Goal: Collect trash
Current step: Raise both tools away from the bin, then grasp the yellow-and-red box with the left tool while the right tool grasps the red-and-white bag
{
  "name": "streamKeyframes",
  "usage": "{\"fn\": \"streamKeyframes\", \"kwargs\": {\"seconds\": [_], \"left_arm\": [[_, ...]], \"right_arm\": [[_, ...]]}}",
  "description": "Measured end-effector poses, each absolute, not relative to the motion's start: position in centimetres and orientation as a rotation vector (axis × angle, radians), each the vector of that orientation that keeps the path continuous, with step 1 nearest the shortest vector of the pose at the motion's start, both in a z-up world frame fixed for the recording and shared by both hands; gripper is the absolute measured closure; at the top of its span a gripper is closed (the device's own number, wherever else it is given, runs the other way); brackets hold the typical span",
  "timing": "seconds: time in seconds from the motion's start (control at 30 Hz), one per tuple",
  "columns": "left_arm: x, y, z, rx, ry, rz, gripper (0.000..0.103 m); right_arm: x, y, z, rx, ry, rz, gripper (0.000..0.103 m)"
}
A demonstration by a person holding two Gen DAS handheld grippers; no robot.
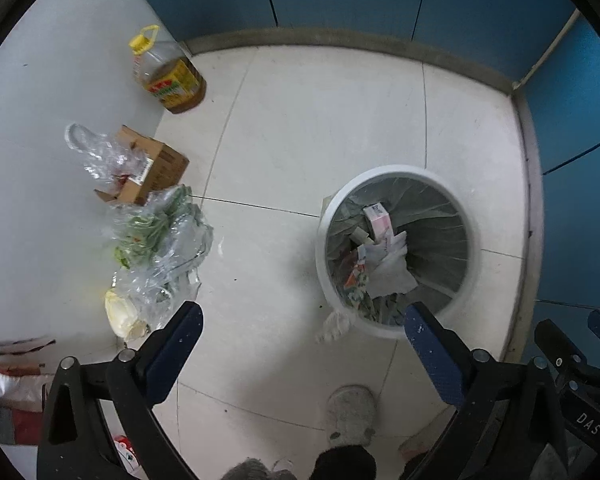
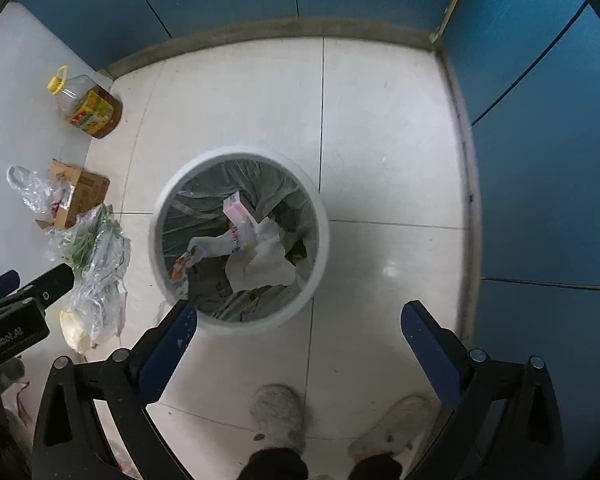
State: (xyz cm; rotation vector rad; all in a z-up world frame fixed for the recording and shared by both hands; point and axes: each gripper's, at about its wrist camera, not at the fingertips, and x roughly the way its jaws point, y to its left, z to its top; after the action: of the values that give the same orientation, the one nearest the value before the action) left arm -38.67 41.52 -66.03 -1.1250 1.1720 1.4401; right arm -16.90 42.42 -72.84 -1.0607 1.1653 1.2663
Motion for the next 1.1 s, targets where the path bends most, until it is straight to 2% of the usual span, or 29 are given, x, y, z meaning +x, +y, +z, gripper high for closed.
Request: {"fn": "streamKeyframes", "kwargs": {"seconds": [0.2, 0.43, 0.63, 0.77, 0.9, 1.1], "left_arm": [[-38.4, 38.4, -57.5, -1.117, 1.121, 1.449, 0.000], [-36.6, 34.7, -45.2, -1.048, 1.047, 1.448, 0.000], [-34.7, 32.3, -37.3, -1.009, 0.998, 1.408, 0.000], [-33.5, 31.0, -32.7, -0.981, 0.974, 1.386, 0.000], [-32.3, 29.9, -28.0, -0.929, 0.969, 1.420, 0.000], [-26.7, 30.1, -23.5, -0.754, 0.983, 1.457, 0.000]], "right_arm": [[-16.9, 39.0, -63.4, -1.038, 1.110, 1.289, 0.000], [-16.4, 34.8, -50.5, -0.981, 1.053, 1.316, 0.000], [-15.0, 31.6, -39.3, -0.907, 1.008, 1.343, 0.000], [-14.3, 29.7, -33.5, -0.866, 0.990, 1.373, 0.000], [-12.6, 28.2, -29.6, -0.784, 1.048, 1.395, 0.000], [-5.6, 25.4, -24.7, -0.578, 1.150, 1.334, 0.000]]}}
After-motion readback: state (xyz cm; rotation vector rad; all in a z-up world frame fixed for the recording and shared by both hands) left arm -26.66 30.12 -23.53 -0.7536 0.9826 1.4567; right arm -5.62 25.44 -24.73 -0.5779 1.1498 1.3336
